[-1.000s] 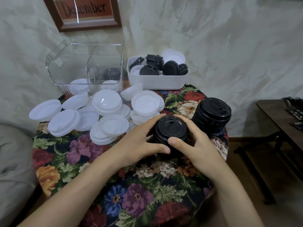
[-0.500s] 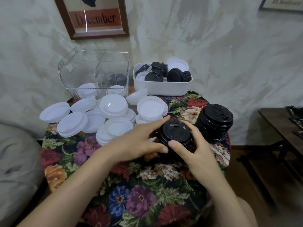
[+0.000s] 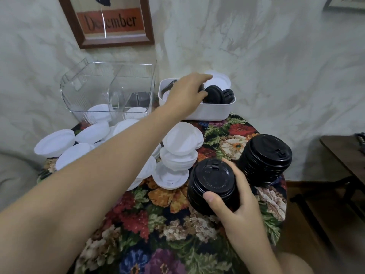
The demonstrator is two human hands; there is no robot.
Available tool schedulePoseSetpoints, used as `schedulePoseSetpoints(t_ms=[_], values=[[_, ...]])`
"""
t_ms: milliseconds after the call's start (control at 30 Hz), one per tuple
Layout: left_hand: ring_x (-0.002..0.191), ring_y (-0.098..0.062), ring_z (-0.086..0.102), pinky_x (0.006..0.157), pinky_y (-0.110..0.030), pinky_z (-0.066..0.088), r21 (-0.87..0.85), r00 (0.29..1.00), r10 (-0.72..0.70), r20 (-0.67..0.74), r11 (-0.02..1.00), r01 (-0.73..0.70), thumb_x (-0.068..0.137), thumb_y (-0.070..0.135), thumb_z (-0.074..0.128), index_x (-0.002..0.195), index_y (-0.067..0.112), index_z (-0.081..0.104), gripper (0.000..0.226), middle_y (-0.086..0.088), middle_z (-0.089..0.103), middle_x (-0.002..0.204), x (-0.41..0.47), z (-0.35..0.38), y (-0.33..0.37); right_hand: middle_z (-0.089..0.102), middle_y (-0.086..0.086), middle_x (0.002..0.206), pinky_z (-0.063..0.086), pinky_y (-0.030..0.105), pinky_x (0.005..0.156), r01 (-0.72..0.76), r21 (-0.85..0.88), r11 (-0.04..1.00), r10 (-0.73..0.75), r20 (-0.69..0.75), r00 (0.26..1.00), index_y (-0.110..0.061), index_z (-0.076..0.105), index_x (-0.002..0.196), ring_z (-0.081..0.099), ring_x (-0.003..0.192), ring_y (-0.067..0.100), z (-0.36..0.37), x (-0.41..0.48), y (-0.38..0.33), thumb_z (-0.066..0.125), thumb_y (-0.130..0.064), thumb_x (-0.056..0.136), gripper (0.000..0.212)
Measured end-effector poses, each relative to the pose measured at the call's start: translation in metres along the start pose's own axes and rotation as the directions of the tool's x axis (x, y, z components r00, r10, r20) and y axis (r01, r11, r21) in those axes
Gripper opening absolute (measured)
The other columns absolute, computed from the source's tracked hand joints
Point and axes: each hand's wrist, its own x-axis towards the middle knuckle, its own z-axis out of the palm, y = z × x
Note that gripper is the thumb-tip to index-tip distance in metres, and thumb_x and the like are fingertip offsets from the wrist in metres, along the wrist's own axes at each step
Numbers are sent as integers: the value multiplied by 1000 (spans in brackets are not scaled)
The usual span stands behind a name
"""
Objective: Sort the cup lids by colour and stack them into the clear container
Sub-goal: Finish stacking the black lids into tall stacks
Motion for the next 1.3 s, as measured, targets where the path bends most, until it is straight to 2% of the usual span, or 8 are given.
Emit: schedulePoseSetpoints(t_ms=[167,333,433,600,733,833,1133,1300], values=[[130,-27,54,100,-42,46,190,988,50,145,979,-77,99,17,62,152,27,48,56,0,49,152,44,28,-5,45,-52,129,42,15,92,-4,-27,1000,4,2,1000,-75,39,127,46,119,-25,0,1,3,71,-71,70,65],[116,-30,59,86,-40,48,216,988,46,147,973,-77,96,24,66,129,23,63,33,-4,64,126,48,36,-8,45,-53,128,42,19,95,-5,-20,1000,6,14,1000,-78,39,124,47,119,-24,-1,3,5,73,-68,71,63],[107,-30,62,77,-38,45,136,998,33,58,990,-41,97,29,65,124,22,63,28,-3,71,116,36,26,-2,46,-48,133,44,25,101,5,-32,999,-5,6,1000,-72,39,132,48,124,-18,-1,3,8,69,-75,70,69],[94,-17,68,86,-37,52,-94,999,-15,-43,995,11,95,46,64,119,29,70,29,8,73,93,-1,-19,31,53,-39,133,48,31,104,12,-23,1000,-12,7,1000,-63,41,138,53,124,-12,0,3,9,69,-72,74,71],[65,-6,61,64,-23,53,-417,989,6,150,907,57,100,39,64,118,25,73,24,7,69,71,-57,-62,60,53,-40,133,45,24,100,24,-28,999,-24,-7,1000,-66,41,136,51,124,-14,0,3,9,71,-73,75,69],[55,-2,54,57,-13,43,-442,959,-30,282,883,158,100,36,65,121,27,73,24,15,60,56,-103,-72,60,52,-44,130,43,15,94,26,-17,1000,-26,-6,1000,-68,41,133,50,121,-19,0,3,8,72,-69,79,62],[63,2,54,66,-27,38,-323,930,-219,294,894,312,94,53,64,96,42,69,12,12,68,78,-183,-49,43,54,-36,137,45,19,97,45,4,999,-45,6,999,-51,41,148,52,125,-12,-1,4,11,68,-73,74,82],[63,-2,55,62,-30,39,-255,938,-270,219,912,322,89,62,62,89,38,63,24,12,64,71,-194,-43,49,50,-36,143,43,20,104,63,15,998,-64,23,998,-47,35,154,48,132,-10,-1,4,14,67,-73,79,86]])
